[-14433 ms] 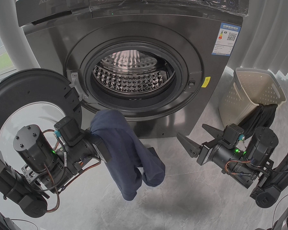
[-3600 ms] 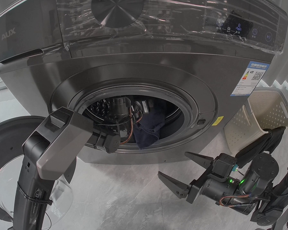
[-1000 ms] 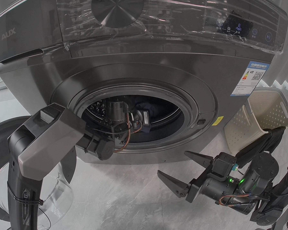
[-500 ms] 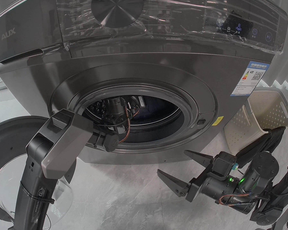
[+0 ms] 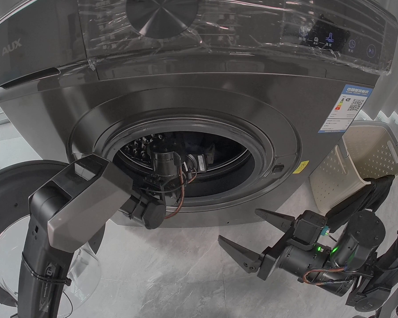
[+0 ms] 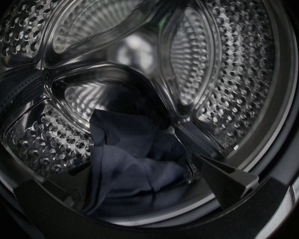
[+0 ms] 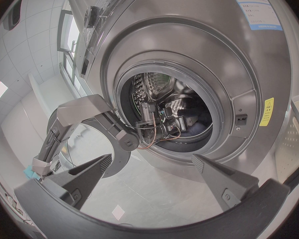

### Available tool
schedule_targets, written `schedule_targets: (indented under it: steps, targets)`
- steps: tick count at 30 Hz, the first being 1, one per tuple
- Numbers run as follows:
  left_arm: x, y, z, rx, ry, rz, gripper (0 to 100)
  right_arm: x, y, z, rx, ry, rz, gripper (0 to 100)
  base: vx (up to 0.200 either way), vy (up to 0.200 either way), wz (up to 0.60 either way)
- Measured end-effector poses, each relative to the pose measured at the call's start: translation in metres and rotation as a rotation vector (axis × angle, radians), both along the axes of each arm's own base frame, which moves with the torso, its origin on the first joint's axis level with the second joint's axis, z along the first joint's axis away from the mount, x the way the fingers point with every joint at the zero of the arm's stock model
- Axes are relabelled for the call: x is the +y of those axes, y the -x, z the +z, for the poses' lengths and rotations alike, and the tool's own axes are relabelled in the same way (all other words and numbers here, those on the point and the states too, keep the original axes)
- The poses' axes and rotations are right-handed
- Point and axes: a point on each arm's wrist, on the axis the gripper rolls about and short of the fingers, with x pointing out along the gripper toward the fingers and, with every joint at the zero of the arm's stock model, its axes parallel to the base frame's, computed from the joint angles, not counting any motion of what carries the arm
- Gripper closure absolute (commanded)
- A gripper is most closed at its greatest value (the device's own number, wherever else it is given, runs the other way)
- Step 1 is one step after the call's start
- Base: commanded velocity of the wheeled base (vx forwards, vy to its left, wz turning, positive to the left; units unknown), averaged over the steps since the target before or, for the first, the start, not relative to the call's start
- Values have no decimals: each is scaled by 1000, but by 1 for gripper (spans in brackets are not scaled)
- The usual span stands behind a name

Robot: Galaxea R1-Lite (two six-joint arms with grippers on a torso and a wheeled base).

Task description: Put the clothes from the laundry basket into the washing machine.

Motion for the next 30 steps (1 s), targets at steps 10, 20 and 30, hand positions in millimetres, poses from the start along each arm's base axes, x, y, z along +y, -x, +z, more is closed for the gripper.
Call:
schedule_targets:
  steps: [10, 20, 30]
  targets:
    - [2, 88, -17, 65, -107, -155, 0, -6, 6, -5, 19, 26, 14, 0, 0, 0, 0]
    - [29, 193, -15, 105, -165, -307, 0, -21, 16, -3, 23, 37, 19, 0, 0, 0, 0]
    - [76, 267, 22, 47, -148, -315, 0, -74, 29, 5, 51, 63, -124, 0, -140, 0, 0]
